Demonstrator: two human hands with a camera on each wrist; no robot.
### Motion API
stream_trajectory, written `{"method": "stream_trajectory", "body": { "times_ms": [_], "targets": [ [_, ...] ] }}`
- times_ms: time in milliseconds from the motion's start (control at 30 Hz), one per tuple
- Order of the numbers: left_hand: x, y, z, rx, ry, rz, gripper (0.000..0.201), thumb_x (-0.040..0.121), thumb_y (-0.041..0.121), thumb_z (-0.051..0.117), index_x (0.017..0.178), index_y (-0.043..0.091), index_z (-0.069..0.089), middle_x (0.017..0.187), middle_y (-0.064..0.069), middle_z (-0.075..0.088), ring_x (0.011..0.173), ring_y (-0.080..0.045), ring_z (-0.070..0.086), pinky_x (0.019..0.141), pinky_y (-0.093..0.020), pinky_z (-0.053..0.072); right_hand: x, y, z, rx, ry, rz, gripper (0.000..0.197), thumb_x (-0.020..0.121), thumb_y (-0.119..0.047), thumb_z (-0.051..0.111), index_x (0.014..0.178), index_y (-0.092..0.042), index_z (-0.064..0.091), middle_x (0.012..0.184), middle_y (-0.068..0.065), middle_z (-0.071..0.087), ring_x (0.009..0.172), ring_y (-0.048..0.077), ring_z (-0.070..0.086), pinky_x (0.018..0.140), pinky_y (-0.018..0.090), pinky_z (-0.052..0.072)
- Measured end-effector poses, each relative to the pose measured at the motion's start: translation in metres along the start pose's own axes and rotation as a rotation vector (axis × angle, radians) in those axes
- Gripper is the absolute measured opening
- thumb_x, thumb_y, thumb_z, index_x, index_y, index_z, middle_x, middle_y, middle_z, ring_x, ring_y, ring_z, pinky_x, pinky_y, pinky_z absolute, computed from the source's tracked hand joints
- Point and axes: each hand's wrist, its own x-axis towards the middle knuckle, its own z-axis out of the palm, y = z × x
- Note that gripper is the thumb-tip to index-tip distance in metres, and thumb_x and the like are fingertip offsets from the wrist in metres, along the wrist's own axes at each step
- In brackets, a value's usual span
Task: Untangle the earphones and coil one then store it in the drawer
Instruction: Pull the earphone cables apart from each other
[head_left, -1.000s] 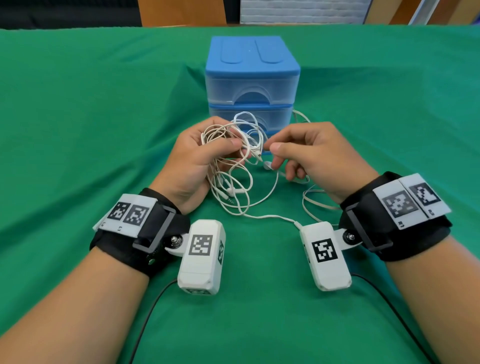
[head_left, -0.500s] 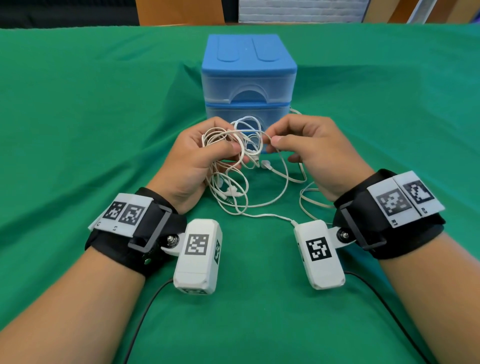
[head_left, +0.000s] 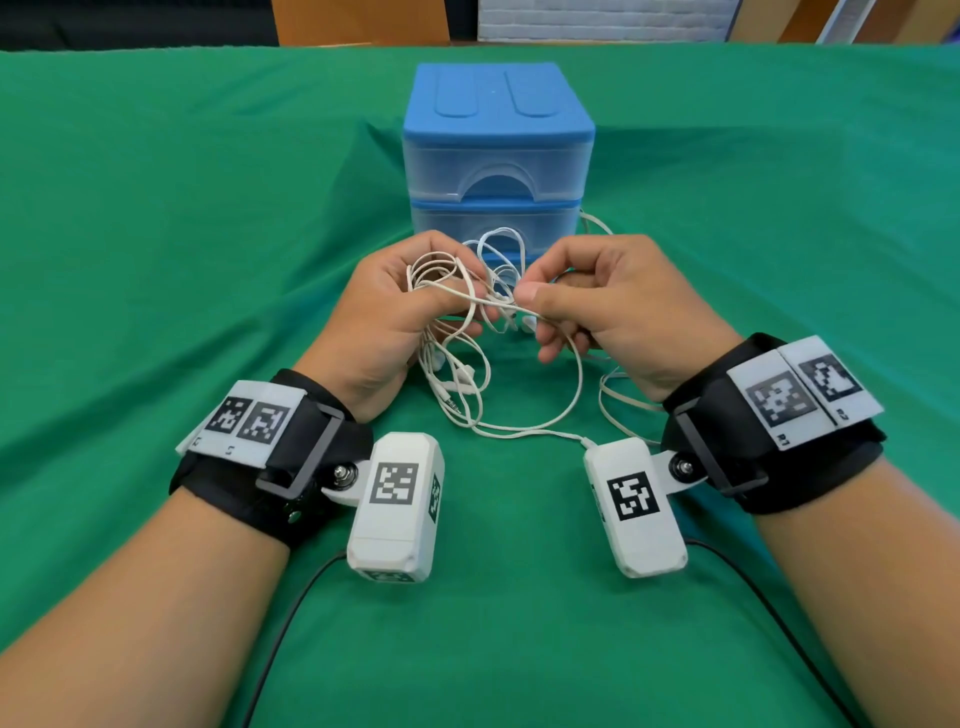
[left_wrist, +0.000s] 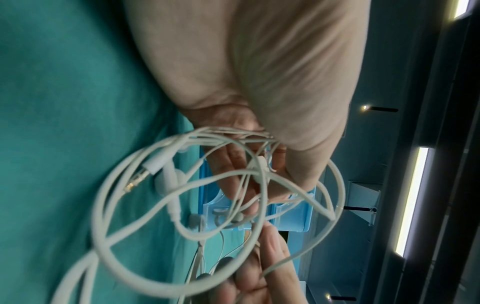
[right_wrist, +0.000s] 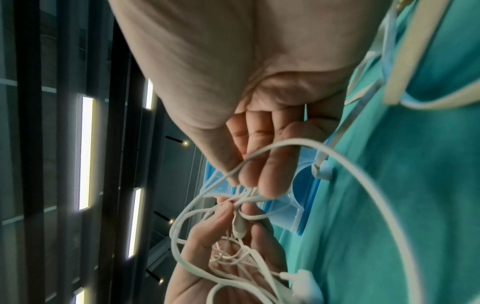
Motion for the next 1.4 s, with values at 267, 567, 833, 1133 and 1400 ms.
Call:
{"method": "stream_trajectory", "body": {
  "times_ms": [267, 567, 833, 1133, 1400],
  "targets": [
    [-0.001, 0.000, 0.000, -0.029, -0.023, -0.005, 0.018, 0.087, -0.011, 0.062, 0.090, 0.007, 0.061, 0.085, -0.007, 0.068, 0.070, -0.015, 0.069, 0.063, -0.022, 0.057, 0.005, 0.005, -0.001, -0.063, 0.028, 0.010, 0.018, 0.091, -0.012, 0.071, 0.084, 0.003, 0.065, 0.055, 0.005, 0.062, 0.046, 0.018, 0.061, 0.042, 0.021, 0.035],
    [-0.002, 0.001, 0.002, -0.092, -0.039, -0.029, 0.044, 0.081, -0.005, 0.065, 0.123, 0.008, 0.059, 0.095, -0.011, 0.067, 0.079, -0.016, 0.064, 0.071, -0.024, 0.054, 0.004, -0.002, 0.002, 0.005, 0.112, -0.139, 0.015, 0.093, -0.002, 0.064, 0.079, -0.005, 0.059, 0.071, 0.016, 0.059, 0.053, 0.009, 0.059, 0.049, 0.010, 0.042],
    [-0.001, -0.002, 0.001, -0.082, -0.088, -0.026, 0.040, 0.087, -0.002, 0.065, 0.125, 0.009, 0.061, 0.098, -0.015, 0.063, 0.087, -0.027, 0.057, 0.081, -0.033, 0.054, 0.007, 0.000, 0.000, 0.071, 0.015, -0.222, 0.009, 0.086, -0.011, 0.067, 0.079, -0.011, 0.060, 0.080, 0.015, 0.066, 0.064, 0.017, 0.063, 0.054, 0.024, 0.041],
    [-0.003, 0.000, 0.003, -0.057, -0.083, -0.044, 0.008, 0.083, 0.004, 0.067, 0.083, 0.009, 0.061, 0.073, -0.004, 0.057, 0.051, -0.008, 0.053, 0.045, -0.016, 0.043, 0.005, -0.011, -0.020, 0.638, -0.041, -0.117, 0.018, 0.097, -0.019, 0.042, 0.080, -0.021, 0.041, 0.099, 0.010, 0.075, 0.092, 0.023, 0.067, 0.078, 0.031, 0.047],
    [0.001, -0.006, -0.002, 0.010, 0.015, -0.012, 0.009, 0.080, 0.004, 0.068, 0.082, 0.012, 0.065, 0.077, 0.002, 0.065, 0.069, -0.011, 0.050, 0.061, -0.021, 0.040, 0.011, -0.012, -0.022, 0.432, 0.237, -0.161, 0.027, 0.106, -0.013, 0.038, 0.079, -0.017, 0.038, 0.052, -0.006, 0.029, 0.040, 0.009, 0.024, 0.039, 0.020, 0.027]
  ]
}}
